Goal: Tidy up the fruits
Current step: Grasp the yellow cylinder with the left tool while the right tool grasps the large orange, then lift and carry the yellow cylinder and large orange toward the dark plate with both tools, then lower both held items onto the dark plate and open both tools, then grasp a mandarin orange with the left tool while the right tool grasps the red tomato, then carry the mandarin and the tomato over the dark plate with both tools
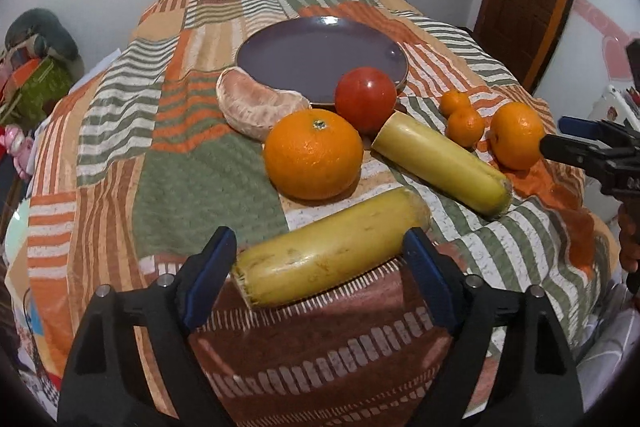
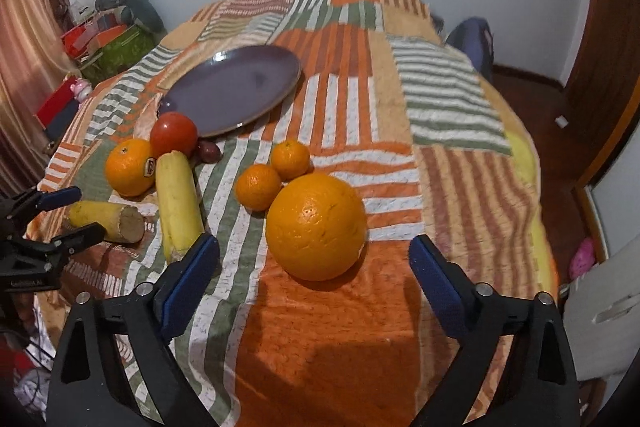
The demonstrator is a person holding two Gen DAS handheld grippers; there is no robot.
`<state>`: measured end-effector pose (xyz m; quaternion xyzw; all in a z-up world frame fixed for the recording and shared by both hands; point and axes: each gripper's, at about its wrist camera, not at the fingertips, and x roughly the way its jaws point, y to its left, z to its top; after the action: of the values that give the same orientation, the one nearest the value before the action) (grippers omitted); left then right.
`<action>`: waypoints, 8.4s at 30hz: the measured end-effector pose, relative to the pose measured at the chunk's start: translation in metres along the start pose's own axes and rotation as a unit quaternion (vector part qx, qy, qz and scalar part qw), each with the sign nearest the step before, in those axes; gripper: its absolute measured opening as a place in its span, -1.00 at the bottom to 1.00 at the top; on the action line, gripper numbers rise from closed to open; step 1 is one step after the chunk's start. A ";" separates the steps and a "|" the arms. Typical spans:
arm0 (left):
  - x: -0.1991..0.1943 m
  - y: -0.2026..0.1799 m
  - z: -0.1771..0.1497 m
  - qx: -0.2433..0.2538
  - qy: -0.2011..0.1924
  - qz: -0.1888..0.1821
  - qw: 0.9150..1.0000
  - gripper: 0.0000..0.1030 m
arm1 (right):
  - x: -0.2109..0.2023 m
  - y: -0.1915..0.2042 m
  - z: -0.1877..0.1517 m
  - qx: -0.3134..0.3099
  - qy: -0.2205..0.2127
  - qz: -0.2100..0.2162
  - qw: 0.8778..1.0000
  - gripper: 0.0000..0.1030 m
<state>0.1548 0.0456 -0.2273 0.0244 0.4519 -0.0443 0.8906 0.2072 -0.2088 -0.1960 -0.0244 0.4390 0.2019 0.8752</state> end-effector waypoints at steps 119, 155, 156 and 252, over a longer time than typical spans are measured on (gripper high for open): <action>0.036 0.052 0.153 -0.096 -0.106 -0.023 0.989 -0.30 | 0.081 0.056 0.143 -0.040 -0.057 0.061 0.996 0.21; 0.085 0.067 0.175 -0.121 -0.058 -0.046 0.990 -0.30 | 0.125 0.070 0.146 -0.110 -0.001 0.026 0.994 0.51; 0.081 0.066 0.175 -0.118 -0.059 -0.042 0.990 -0.30 | 0.121 0.070 0.146 -0.111 -0.006 0.028 0.993 0.51; -0.011 0.055 0.049 -0.111 -0.043 0.002 0.993 0.25 | 0.056 0.111 0.073 -0.109 0.014 0.106 0.988 -0.13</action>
<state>0.1935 0.0964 -0.1892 -0.0754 0.4157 0.0065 0.9063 0.2506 -0.0721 -0.1803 -0.0755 0.4269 0.3397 0.8347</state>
